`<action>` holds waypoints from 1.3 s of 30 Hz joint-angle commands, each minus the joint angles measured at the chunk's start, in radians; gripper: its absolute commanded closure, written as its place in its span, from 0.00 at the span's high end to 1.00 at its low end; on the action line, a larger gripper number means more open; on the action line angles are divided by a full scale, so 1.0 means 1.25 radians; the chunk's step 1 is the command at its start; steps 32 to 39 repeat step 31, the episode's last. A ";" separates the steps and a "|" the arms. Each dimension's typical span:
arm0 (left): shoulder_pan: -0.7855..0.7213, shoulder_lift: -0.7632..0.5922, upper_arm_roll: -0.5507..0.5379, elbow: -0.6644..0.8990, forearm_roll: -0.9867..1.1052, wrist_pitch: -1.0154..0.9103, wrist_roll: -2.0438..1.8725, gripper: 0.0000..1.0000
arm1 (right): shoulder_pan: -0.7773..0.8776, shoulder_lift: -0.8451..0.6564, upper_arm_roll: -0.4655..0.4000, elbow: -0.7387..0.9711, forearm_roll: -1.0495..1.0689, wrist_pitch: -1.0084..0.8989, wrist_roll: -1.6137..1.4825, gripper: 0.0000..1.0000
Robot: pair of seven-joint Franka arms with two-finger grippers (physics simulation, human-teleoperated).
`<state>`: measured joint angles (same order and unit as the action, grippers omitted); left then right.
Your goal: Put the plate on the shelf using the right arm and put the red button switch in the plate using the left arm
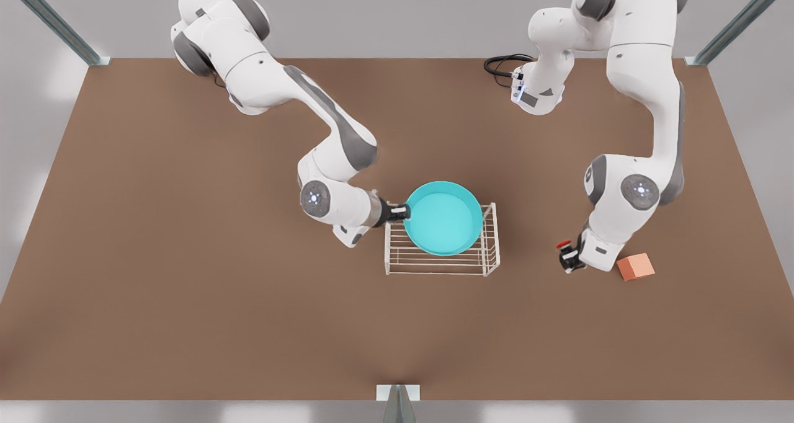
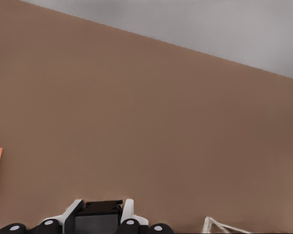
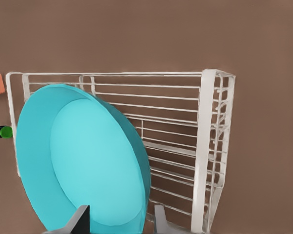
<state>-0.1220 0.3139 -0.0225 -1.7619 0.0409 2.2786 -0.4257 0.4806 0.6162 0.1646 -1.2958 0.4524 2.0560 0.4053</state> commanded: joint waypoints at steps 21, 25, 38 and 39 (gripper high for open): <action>0.105 0.056 -0.238 0.300 0.104 -0.569 0.029 1.00 | -0.194 -0.255 -0.198 -0.171 -0.400 -0.349 -0.366 1.00; 0.203 0.050 -0.236 0.300 0.040 -0.567 0.149 1.00 | -0.194 -0.250 -0.198 -0.171 -0.400 -0.349 -0.366 1.00; 0.025 0.024 0.061 0.298 -0.058 -0.534 0.435 1.00 | -0.225 -0.245 -0.199 -0.170 -0.404 -0.349 -0.387 1.00; 0.025 0.024 0.061 0.298 -0.058 -0.534 0.435 1.00 | -0.225 -0.245 -0.199 -0.170 -0.404 -0.349 -0.387 1.00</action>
